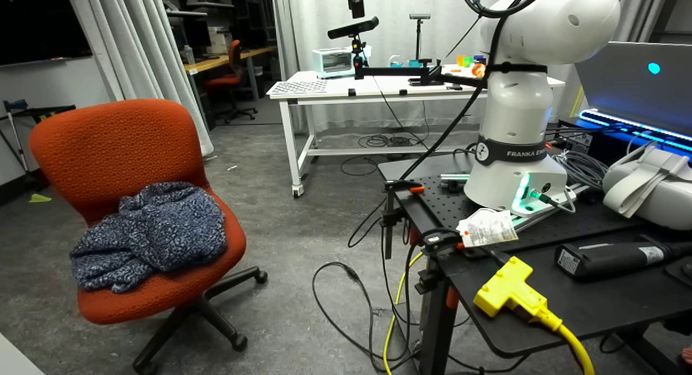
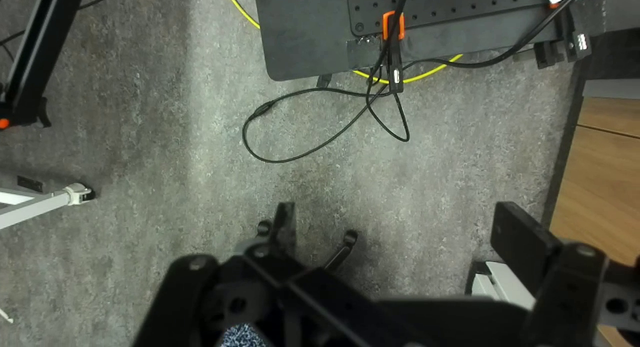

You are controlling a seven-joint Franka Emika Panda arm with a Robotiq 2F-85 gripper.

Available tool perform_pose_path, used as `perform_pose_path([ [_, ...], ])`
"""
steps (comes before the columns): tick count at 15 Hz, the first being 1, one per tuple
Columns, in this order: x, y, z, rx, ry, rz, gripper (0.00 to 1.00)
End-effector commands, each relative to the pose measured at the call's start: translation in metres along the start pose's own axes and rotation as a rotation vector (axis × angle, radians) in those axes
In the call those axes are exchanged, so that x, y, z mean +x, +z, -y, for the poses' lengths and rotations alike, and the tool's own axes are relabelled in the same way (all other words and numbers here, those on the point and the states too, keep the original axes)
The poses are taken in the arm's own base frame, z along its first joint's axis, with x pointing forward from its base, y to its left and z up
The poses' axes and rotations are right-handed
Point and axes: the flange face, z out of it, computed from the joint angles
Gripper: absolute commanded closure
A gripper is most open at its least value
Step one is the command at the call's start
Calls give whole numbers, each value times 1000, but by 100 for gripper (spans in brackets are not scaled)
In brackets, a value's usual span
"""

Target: Open the top drawer of the kitchen unit

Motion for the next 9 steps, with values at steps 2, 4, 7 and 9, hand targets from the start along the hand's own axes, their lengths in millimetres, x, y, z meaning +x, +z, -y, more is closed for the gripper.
perform_pose_path([
  [2,1,-1,0,4,-1,-7,0],
  [4,1,-1,0,4,-1,-9,0],
  [7,1,-1,0,4,-1,-9,0],
  [9,1,-1,0,3,-6,-3,0],
])
